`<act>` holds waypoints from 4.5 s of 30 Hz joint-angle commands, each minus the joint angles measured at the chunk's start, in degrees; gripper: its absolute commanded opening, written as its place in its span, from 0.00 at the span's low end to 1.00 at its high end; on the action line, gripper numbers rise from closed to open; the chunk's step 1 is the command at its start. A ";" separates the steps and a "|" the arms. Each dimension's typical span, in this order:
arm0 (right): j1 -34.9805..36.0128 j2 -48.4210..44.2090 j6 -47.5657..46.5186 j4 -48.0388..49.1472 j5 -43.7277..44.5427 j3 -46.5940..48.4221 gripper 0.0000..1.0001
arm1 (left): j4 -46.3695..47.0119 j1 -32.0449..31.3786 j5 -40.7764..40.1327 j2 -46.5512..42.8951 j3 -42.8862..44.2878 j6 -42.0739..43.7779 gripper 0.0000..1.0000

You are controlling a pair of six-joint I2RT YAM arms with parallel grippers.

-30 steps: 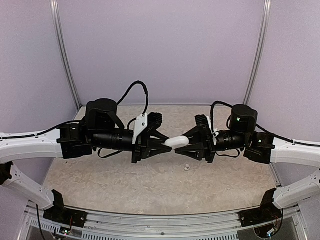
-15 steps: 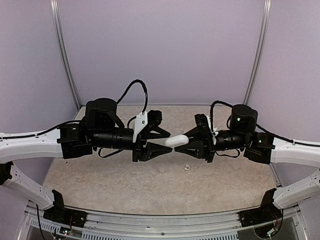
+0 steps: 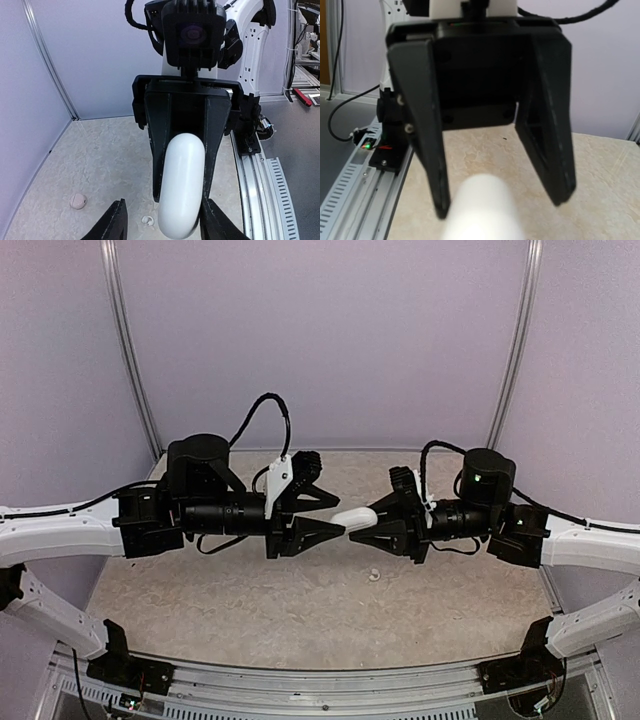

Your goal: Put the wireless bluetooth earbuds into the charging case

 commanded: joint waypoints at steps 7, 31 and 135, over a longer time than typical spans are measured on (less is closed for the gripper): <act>-0.07 -0.38 -0.78 0.00 -0.69 -0.06 0.00 | 4.65 2.75 -0.47 -3.04 -1.10 -2.88 0.48; -9.52 -4.34 15.12 7.54 4.07 -7.19 0.00 | 10.38 5.84 -4.08 -0.68 -6.60 -8.33 0.55; -22.48 -13.31 20.64 -0.37 11.17 -12.62 0.02 | -2.40 4.48 -7.29 52.73 20.50 -43.45 0.25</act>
